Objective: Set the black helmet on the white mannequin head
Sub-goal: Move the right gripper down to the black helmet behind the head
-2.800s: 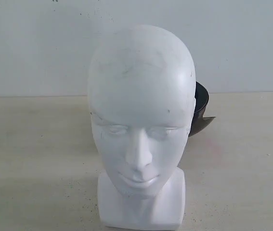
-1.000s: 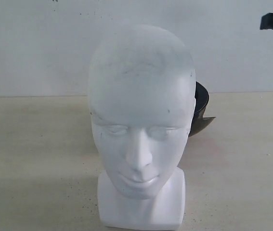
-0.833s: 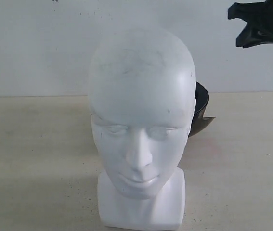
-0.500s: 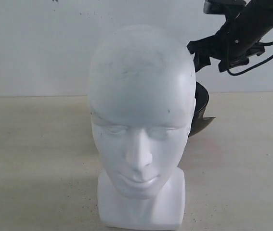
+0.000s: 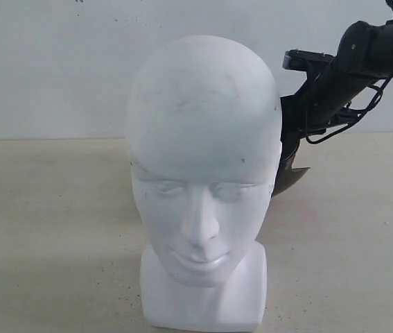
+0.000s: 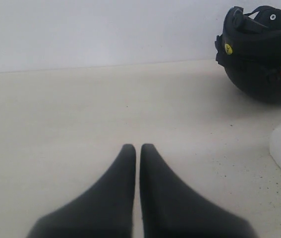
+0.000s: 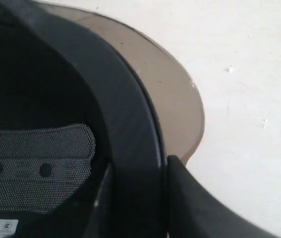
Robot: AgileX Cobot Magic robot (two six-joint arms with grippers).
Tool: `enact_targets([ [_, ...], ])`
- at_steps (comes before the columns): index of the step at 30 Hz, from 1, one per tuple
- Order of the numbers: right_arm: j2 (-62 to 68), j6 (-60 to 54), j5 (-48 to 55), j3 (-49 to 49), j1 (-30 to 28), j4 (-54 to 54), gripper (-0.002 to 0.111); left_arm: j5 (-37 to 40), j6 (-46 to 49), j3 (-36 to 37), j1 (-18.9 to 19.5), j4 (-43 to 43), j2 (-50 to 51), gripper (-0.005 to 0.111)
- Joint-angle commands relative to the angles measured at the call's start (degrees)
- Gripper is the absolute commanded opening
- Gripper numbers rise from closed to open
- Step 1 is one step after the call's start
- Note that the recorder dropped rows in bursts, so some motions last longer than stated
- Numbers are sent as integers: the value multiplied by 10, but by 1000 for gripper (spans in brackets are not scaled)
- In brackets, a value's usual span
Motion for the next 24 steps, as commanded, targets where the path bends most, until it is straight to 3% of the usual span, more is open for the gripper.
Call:
enact_targets([
  [1, -2, 2, 6, -4, -4, -7, 0, 0, 1, 2, -4, -7, -1, 4],
  [17, -62, 69, 303, 6, -89, -155, 0, 0, 1, 2, -4, -7, -1, 4],
  [21, -130, 134, 279, 91, -89, -192, 0, 0, 1, 2, -4, -7, -1, 4],
  [24, -212, 198, 207, 199, -89, -200, 0, 0, 1, 2, -4, -7, -1, 4],
])
